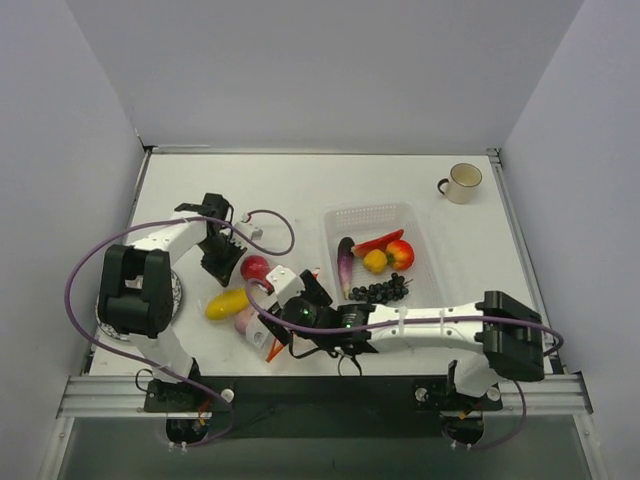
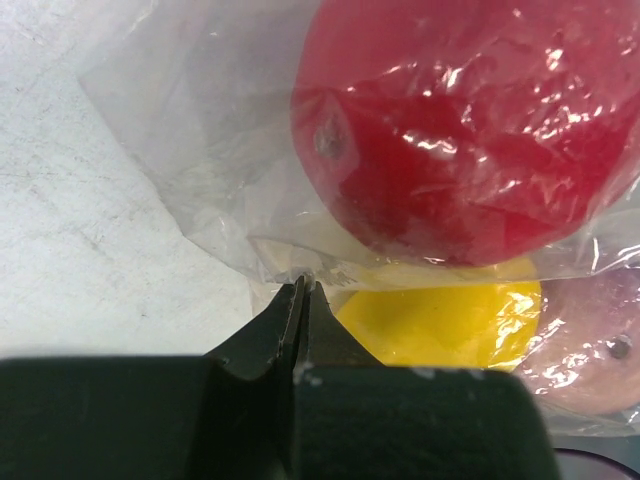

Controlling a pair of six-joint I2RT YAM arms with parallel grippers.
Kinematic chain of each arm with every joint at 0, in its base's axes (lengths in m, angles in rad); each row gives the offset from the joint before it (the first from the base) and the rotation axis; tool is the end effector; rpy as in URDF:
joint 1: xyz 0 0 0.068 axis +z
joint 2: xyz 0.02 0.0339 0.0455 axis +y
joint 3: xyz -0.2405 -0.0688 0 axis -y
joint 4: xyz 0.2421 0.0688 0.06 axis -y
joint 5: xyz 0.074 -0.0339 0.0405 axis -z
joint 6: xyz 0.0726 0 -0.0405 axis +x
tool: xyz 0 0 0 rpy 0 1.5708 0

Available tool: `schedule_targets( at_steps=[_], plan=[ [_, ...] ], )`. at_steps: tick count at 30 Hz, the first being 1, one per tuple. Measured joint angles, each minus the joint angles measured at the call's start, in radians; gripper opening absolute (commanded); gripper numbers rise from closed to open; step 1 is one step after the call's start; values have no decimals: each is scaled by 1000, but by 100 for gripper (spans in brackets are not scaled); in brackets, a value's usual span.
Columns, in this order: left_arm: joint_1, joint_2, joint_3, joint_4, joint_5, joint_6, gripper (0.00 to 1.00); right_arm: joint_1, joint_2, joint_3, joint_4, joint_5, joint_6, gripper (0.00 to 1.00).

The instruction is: Open the zip-top bag and remove the fake food

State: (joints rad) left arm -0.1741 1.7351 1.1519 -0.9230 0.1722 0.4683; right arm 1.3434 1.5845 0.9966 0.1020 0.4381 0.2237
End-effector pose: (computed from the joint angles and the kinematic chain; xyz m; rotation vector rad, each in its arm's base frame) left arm 0.2971 -0.0649 0.1223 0.9687 2.8845 -0.2454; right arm 0.1160 0.3648 0.2044 -0.8481 1.8667 0.5440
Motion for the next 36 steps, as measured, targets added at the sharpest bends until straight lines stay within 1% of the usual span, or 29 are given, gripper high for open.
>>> schedule_targets(
  at_steps=[2, 3, 7, 11, 17, 22, 24, 29, 31, 33, 36],
  plan=[
    [0, 2, -1, 5, -8, 0, 0, 11, -80, -68, 22, -6, 5, 81],
    [0, 4, -1, 10, -12, 0, 0, 16, -117, -96, 27, -9, 6, 80],
    [-6, 38, -1, 34, -26, -4, 0, 25, -179, -156, 63, -17, 10, 79],
    [-34, 76, -1, 54, -50, -17, 0, 25, -147, -160, 84, -23, 9, 78],
    [-84, 78, 4, 55, -71, -25, 0, 16, -20, -121, 102, -39, -4, 77],
    [-98, 78, 4, 57, -78, -33, 0, -6, 31, -95, 129, -76, -6, 76],
    [-99, 78, 4, 59, -82, -37, 0, -18, 50, -84, 143, -92, -4, 78],
    [-99, 78, 4, 61, -89, -43, 0, -38, 129, -42, 194, -163, 6, 88],
    [-99, 78, 4, 63, -95, -47, 0, -40, 167, -26, 227, -206, 10, 96],
    [-100, 78, 3, 64, -103, -51, 0, -39, 203, -18, 270, -249, 13, 100],
    [-100, 78, 1, 67, -119, -64, 0, -37, 249, -6, 328, -311, 18, 100]
  ],
)
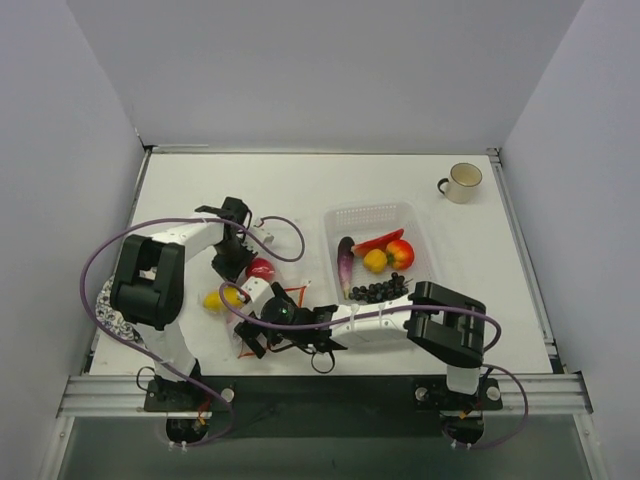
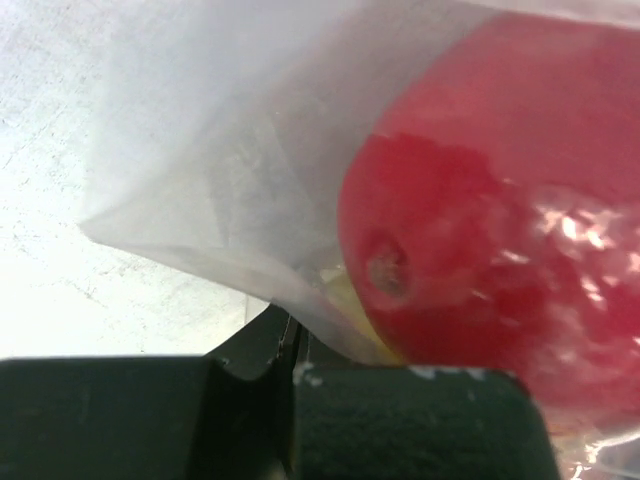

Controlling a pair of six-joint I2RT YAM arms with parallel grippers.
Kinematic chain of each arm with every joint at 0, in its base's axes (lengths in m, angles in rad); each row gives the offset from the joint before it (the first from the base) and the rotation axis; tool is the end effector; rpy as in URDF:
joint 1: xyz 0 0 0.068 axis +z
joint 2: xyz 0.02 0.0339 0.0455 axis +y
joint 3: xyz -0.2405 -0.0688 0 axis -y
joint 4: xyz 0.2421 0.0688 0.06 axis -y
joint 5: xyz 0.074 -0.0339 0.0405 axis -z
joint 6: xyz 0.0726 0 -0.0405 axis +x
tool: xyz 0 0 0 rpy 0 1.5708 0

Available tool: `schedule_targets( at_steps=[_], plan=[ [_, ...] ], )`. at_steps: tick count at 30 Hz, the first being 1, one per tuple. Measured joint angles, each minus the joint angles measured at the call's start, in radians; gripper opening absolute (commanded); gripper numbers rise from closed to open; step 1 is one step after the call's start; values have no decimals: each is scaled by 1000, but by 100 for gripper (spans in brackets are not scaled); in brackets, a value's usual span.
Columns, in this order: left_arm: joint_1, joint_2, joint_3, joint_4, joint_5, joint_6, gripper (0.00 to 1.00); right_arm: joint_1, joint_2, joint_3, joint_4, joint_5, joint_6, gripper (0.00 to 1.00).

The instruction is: Open the zip-top bag and remove the fake food

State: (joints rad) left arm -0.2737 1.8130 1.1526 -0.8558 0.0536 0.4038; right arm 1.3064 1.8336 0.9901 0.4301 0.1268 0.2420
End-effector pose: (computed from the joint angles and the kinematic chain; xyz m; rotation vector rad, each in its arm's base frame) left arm 0.3010 -0.0885 0.0996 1.0265 2.9068 -0.0770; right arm 0.1191 0.4049 0.1461 -0.9845 1.8424 0.8586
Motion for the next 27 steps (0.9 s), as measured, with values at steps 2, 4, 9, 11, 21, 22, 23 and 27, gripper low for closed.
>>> schedule_targets(
  at_steps=[2, 4, 9, 11, 21, 22, 23, 27],
  plan=[
    [0, 0, 0, 0, -9, -5, 0, 4, 25, 7, 37, -34, 3, 100],
    [0, 0, -2, 1, -19, -10, 0, 6, 42, 16, 67, -58, 4, 100],
    [-2, 0, -8, 5, -34, -26, 0, 18, 71, 18, 196, -81, -16, 100],
    [-2, 0, -8, 6, -38, -29, 0, 23, 86, 18, 246, -71, -32, 100],
    [-15, 0, -12, 5, -49, -35, 0, 43, 230, 126, 291, 42, -119, 100],
    [-16, 0, -13, 2, -48, -34, 0, 43, 238, 127, 297, 50, -126, 100],
    [-18, 0, -13, 0, -48, -33, 0, 44, 243, 127, 301, 55, -134, 100],
    [-25, -6, -22, -5, -48, -25, 0, 41, 251, 131, 312, 60, -148, 93]
  ],
)
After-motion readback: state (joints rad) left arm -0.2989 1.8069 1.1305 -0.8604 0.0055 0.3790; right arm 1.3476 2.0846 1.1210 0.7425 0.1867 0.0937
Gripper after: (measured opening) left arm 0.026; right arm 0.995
